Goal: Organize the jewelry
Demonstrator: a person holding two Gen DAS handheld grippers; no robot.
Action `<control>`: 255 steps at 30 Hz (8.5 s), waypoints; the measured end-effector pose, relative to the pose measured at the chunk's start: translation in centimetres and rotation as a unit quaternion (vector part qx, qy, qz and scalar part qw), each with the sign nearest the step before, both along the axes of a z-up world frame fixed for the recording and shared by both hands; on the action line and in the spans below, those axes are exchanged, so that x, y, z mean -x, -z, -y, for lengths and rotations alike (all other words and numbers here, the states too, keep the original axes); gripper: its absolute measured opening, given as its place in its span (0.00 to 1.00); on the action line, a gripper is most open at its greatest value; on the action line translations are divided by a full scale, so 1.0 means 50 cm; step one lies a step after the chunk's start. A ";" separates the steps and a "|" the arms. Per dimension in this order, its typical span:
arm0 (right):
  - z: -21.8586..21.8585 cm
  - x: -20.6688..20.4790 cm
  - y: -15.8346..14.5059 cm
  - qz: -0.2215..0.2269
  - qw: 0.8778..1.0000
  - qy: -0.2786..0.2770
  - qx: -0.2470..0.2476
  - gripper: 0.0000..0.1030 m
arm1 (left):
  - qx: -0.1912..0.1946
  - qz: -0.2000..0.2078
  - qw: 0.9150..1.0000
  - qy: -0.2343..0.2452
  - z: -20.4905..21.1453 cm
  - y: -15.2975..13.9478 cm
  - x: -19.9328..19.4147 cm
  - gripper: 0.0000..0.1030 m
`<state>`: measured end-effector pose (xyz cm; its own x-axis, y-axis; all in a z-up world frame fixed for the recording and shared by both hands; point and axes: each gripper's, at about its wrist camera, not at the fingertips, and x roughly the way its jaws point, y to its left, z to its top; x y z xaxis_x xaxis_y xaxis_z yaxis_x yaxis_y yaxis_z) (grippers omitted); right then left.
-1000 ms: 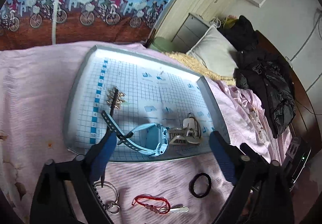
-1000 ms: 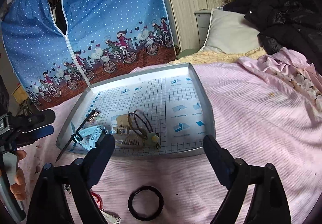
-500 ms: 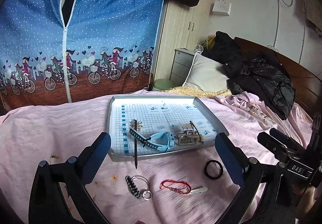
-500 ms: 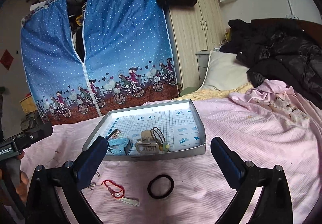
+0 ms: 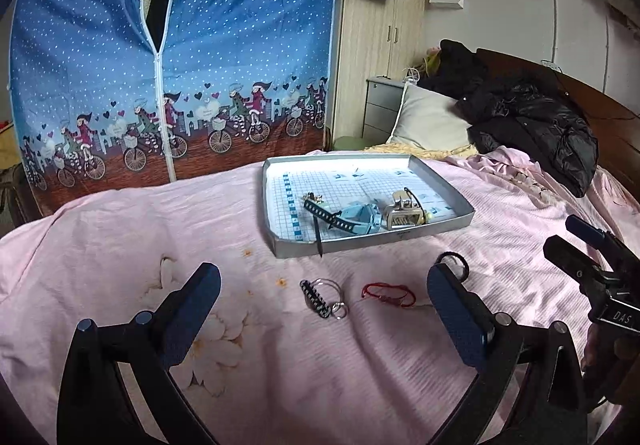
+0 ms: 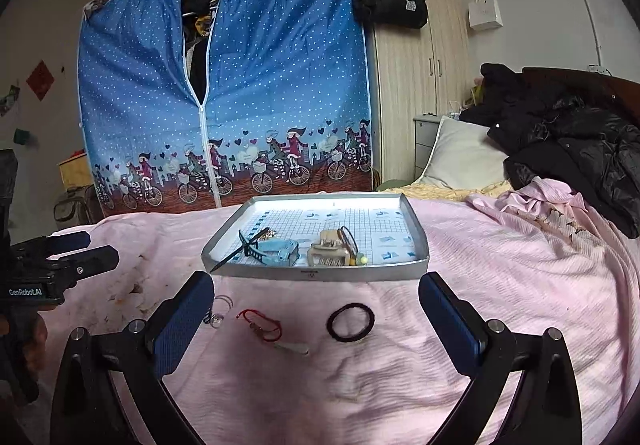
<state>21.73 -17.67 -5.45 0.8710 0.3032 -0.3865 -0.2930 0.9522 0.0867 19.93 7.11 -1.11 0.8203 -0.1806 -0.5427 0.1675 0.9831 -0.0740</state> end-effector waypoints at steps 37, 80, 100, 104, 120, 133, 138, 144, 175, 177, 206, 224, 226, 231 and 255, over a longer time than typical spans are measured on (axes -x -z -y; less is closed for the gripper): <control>-0.008 -0.137 0.193 -0.252 0.962 -0.105 -0.023 0.75 | 0.021 -0.156 0.985 0.067 0.015 0.163 -0.115 0.64; -0.085 -0.190 0.236 -0.261 0.950 -0.169 -0.002 0.16 | 0.061 -0.208 0.973 0.078 -0.027 0.260 -0.217 0.13; -0.080 -0.133 0.229 -0.275 0.940 -0.196 -0.046 0.17 | 0.079 -0.267 0.956 0.093 -0.003 0.220 -0.105 0.13; -0.082 -0.131 0.228 -0.271 0.942 -0.193 -0.042 0.15 | 0.107 -0.268 0.954 0.085 -0.015 0.223 -0.112 0.13; -0.070 -0.194 0.140 -0.185 0.972 -0.128 -0.065 0.15 | 0.103 -0.146 0.981 0.081 0.010 0.134 -0.152 0.13; -0.124 -0.387 0.108 -0.186 0.979 -0.081 -0.010 0.15 | 0.105 -0.151 0.983 0.003 -0.041 0.114 -0.417 0.13; -0.125 -0.419 0.124 -0.209 0.975 -0.066 -0.027 0.15 | 0.096 -0.199 0.975 -0.012 -0.056 0.155 -0.455 0.13; -0.135 -0.429 0.140 -0.222 0.973 -0.057 -0.020 0.15 | 0.103 -0.218 0.971 -0.012 -0.071 0.174 -0.453 0.13; -0.033 -0.208 -0.029 -0.015 0.998 -0.042 -0.037 1.00 | 0.112 0.013 0.993 -0.044 -0.045 -0.016 -0.194 0.98; -0.025 -0.184 -0.037 -0.006 0.999 -0.040 -0.035 1.00 | 0.107 0.019 0.993 -0.041 -0.040 -0.027 -0.169 0.98; 0.035 0.022 0.071 -0.050 0.999 -0.004 -0.008 1.00 | 0.024 -0.028 0.999 0.009 -0.012 0.067 0.004 0.98; 0.034 0.008 0.126 -0.122 0.992 -0.002 -0.008 1.00 | 0.017 -0.115 0.993 -0.004 -0.020 0.152 -0.022 0.98; 0.035 0.005 0.128 -0.126 0.992 -0.001 -0.010 1.00 | 0.019 -0.119 0.993 -0.005 -0.022 0.154 -0.024 0.98; 0.034 -0.012 0.133 -0.142 0.990 -0.002 -0.015 1.00 | 0.020 -0.128 0.992 -0.003 -0.022 0.158 -0.035 0.98; -0.037 -0.187 0.195 -0.258 0.959 -0.114 -0.032 0.47 | 0.083 -0.184 0.974 0.105 -0.028 0.247 -0.186 0.36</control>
<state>31.10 -15.83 -15.21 0.4775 0.5006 -0.7220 -0.3958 0.8562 0.3319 29.24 8.51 -13.45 0.5124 -0.4330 -0.7416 0.2952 0.8998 -0.3214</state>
